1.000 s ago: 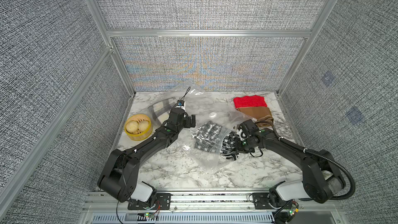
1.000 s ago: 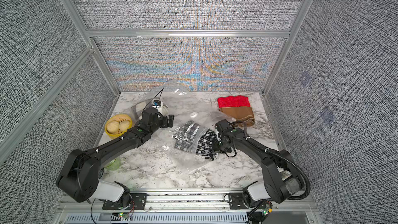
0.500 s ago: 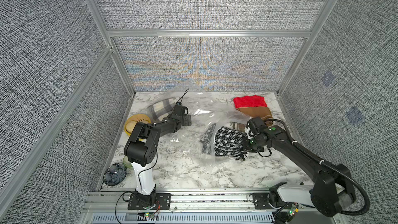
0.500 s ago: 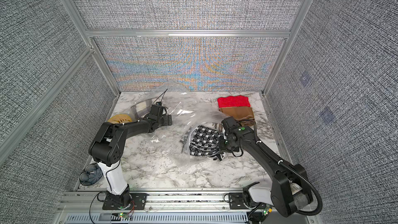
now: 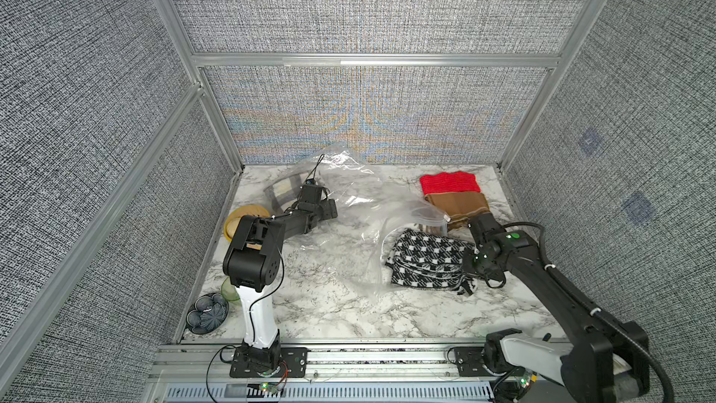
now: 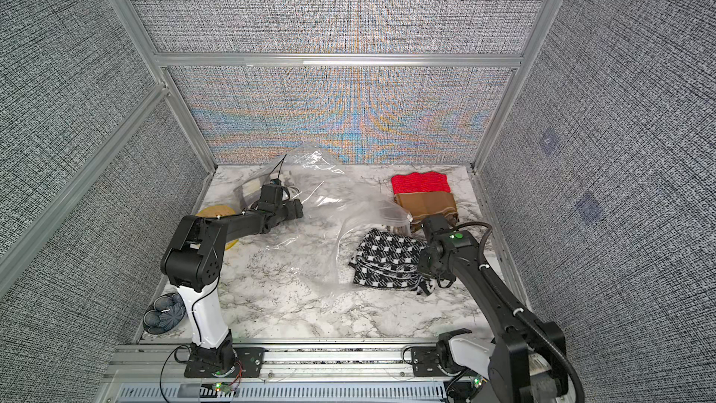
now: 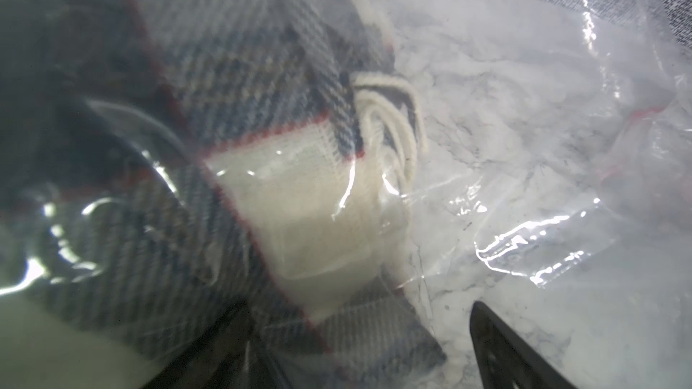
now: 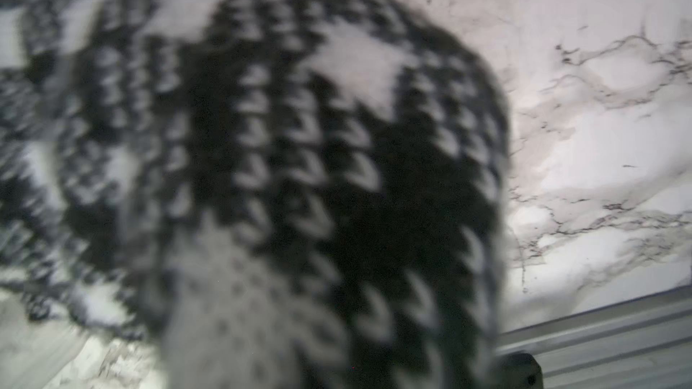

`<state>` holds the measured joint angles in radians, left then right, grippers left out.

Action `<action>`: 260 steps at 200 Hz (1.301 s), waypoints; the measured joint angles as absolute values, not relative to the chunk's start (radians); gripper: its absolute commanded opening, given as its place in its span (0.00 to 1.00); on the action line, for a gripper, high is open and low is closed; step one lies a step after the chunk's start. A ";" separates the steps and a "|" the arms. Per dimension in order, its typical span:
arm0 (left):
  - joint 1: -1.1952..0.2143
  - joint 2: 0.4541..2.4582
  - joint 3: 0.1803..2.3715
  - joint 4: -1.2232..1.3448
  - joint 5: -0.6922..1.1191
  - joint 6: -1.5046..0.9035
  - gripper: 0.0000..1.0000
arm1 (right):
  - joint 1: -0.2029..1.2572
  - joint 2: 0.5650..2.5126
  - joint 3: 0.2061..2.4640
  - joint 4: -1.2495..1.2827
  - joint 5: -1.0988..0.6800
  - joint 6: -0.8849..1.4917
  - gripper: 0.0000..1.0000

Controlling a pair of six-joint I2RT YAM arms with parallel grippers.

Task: Take the scarf out of the vacuum bag
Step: Take out the scarf from the vacuum bag, then adjust the vacuum bag at the center of the board.

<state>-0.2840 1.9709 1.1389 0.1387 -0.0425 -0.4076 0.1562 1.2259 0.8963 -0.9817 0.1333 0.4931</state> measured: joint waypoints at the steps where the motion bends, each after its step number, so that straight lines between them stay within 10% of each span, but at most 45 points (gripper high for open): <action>1: -0.284 1.971 1.139 0.139 -0.042 -0.408 0.92 | 0.152 1.229 0.897 -0.981 0.134 0.493 0.00; 88: -0.254 1.950 1.144 0.136 0.064 -0.427 0.92 | -0.069 1.354 0.956 -0.913 0.279 0.459 0.00; 156: -0.252 1.893 1.117 0.136 0.154 -0.426 1.00 | -0.081 1.361 0.978 -0.905 0.344 0.473 0.60; 205: -0.295 1.702 1.038 0.141 0.183 -0.412 1.00 | -0.016 1.217 0.995 -0.953 0.407 0.504 0.67; 260: -0.486 1.501 0.891 0.196 0.324 -0.311 0.99 | 0.368 1.165 0.914 -0.841 0.293 0.528 0.71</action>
<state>-0.4858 1.5009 0.8906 0.1963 0.3241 -0.3115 0.3679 1.1648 0.9142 -0.8406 0.2928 0.5278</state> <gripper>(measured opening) 0.988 0.702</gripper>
